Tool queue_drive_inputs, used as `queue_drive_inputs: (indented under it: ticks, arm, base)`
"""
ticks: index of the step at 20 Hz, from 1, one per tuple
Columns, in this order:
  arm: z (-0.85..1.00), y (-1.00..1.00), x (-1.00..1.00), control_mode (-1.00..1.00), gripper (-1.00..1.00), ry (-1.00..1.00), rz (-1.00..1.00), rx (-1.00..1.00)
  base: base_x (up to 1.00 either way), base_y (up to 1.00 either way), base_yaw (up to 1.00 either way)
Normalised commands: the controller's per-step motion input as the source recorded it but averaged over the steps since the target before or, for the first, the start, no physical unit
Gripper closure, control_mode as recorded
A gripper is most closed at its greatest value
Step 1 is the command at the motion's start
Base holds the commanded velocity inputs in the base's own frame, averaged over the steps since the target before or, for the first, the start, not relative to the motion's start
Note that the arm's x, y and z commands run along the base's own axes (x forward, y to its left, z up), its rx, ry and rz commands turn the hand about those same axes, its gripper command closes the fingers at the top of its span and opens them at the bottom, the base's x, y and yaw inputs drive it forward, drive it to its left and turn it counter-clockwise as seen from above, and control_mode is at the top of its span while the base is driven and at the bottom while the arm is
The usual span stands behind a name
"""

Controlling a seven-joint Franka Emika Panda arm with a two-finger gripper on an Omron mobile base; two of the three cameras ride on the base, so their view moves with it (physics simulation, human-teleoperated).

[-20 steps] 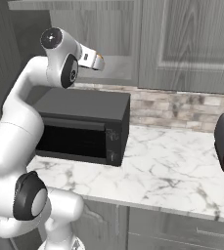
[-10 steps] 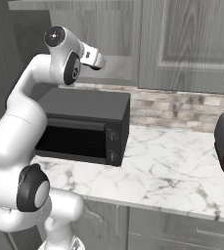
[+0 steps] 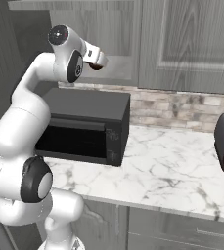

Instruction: Pick the oranges from the cabinet and place them in one bowl. Pick the avocado from the sink and place it in the other bowl.

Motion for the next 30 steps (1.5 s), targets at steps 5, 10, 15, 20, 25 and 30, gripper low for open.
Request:
queue_drive_inputs:
  ticks: [5, 10, 15, 20, 25, 30]
  arm:
    - [0.00, -0.01, 0.15, -1.00, -1.00, 0.00, 0.00, 0.00]
    - [-0.02, -0.01, 0.14, -1.00, -1.00, 0.02, 0.00, 0.00]
    - [-0.05, -0.02, 0.11, -1.00, -1.00, 0.02, 0.00, 0.00]
    - [-0.04, -0.02, 0.12, -1.00, -1.00, 0.00, 0.00, 0.00]
    - [-0.07, -0.02, 0.13, -1.00, -1.00, 0.00, 0.00, 0.00]
    - [-0.08, -0.03, 0.11, -1.00, -1.00, 0.00, 0.00, 0.00]
  base:
    - [0.00, 0.00, 0.00]
    - [0.00, 0.00, 0.00]
    - [0.00, 0.00, 0.00]
    - [0.00, 0.00, 0.00]
    - [0.00, 0.00, 0.00]
    - [0.00, 0.00, 0.00]
